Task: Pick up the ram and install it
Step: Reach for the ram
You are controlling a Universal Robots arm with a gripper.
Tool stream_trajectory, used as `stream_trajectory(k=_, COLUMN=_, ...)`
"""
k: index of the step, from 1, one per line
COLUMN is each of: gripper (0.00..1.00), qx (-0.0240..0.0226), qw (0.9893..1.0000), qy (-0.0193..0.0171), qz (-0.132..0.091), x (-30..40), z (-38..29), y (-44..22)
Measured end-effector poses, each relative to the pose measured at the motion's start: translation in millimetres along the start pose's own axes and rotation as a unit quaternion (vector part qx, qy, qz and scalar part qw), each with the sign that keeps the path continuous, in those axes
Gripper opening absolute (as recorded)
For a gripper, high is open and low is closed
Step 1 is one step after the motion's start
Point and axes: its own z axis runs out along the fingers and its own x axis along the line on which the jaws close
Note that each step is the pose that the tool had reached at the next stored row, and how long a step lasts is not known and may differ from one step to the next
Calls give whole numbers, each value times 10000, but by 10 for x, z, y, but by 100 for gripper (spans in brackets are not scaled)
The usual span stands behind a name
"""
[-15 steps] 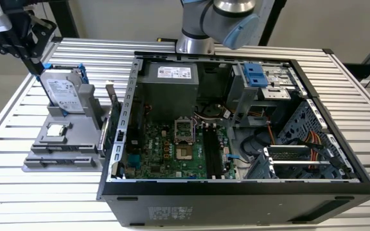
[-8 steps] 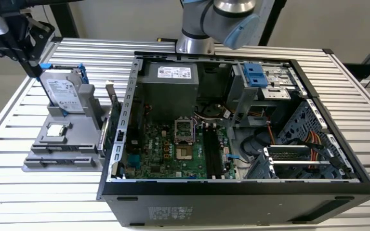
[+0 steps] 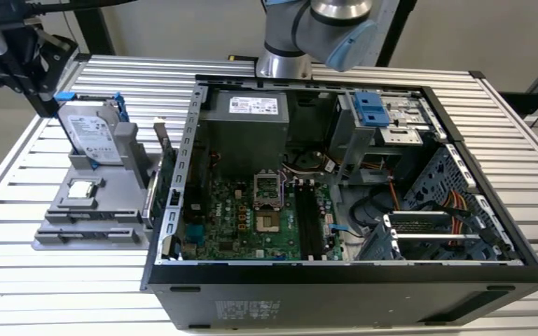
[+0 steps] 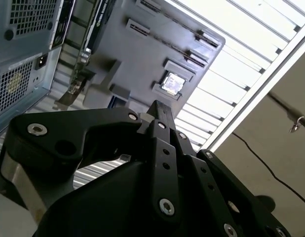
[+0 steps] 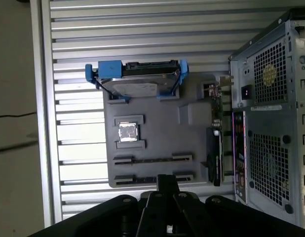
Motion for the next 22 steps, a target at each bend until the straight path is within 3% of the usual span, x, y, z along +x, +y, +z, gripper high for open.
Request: stream_trajectory(k=22, gripper=0, qx=0, qw=10000, qy=0, qz=-5, x=-15, z=-7, y=-215)
